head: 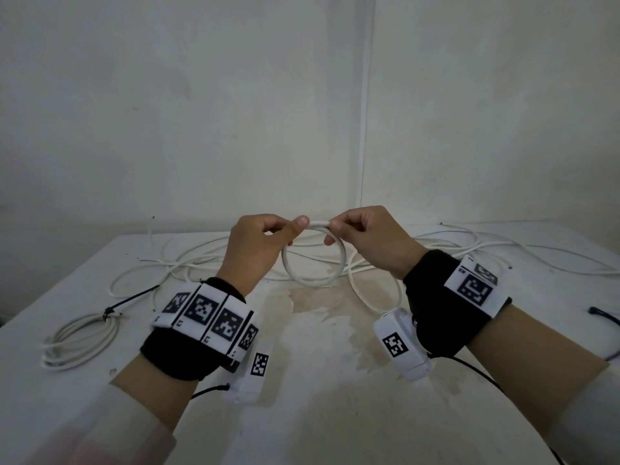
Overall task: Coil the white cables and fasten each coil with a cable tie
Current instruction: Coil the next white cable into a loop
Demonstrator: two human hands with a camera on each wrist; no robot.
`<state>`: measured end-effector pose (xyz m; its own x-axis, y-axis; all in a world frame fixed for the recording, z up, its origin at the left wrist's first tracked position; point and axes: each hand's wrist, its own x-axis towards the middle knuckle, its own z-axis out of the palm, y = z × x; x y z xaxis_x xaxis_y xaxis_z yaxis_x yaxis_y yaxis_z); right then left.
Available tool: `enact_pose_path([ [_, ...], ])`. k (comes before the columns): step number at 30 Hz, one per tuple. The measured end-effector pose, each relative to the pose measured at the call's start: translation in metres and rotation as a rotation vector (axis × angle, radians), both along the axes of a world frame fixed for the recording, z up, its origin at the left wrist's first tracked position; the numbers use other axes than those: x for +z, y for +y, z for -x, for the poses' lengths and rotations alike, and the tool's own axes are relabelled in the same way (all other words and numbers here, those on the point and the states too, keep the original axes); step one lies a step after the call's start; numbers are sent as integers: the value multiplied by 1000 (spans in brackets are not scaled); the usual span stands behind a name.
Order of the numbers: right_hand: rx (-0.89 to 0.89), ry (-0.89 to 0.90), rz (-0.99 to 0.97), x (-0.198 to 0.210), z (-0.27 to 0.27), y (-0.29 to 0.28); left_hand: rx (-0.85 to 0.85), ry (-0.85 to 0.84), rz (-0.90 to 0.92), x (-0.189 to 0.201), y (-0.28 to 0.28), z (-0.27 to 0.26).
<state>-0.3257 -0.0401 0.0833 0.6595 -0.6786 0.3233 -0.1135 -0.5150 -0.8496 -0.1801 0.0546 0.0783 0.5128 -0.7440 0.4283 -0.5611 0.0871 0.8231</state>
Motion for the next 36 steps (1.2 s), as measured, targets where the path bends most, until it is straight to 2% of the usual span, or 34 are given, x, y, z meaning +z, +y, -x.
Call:
enact_pose_path([
  [4,-41,-28,46,-1,-4,0,-34,6,-59,-2,1,-2],
  [8,-103,-36,37,-1,-2,-6,-92,288,-184,4,7,-10],
  [13,-159,-37,18,-3,2,-15,-225,274,-357,10,20,-20],
  [19,-203,-59,8,-7,0,-15,-319,443,-273,0,18,-5],
  [25,-209,-64,25,-7,0,-13,-420,600,-105,-4,9,17],
  [27,-211,-66,34,-8,1,-10,-365,561,-107,-3,5,21],
  [32,-170,-80,55,-5,4,-2,-146,333,-49,-11,0,17],
  [36,-96,-49,-30,-2,5,5,-34,211,22,-19,-2,10],
])
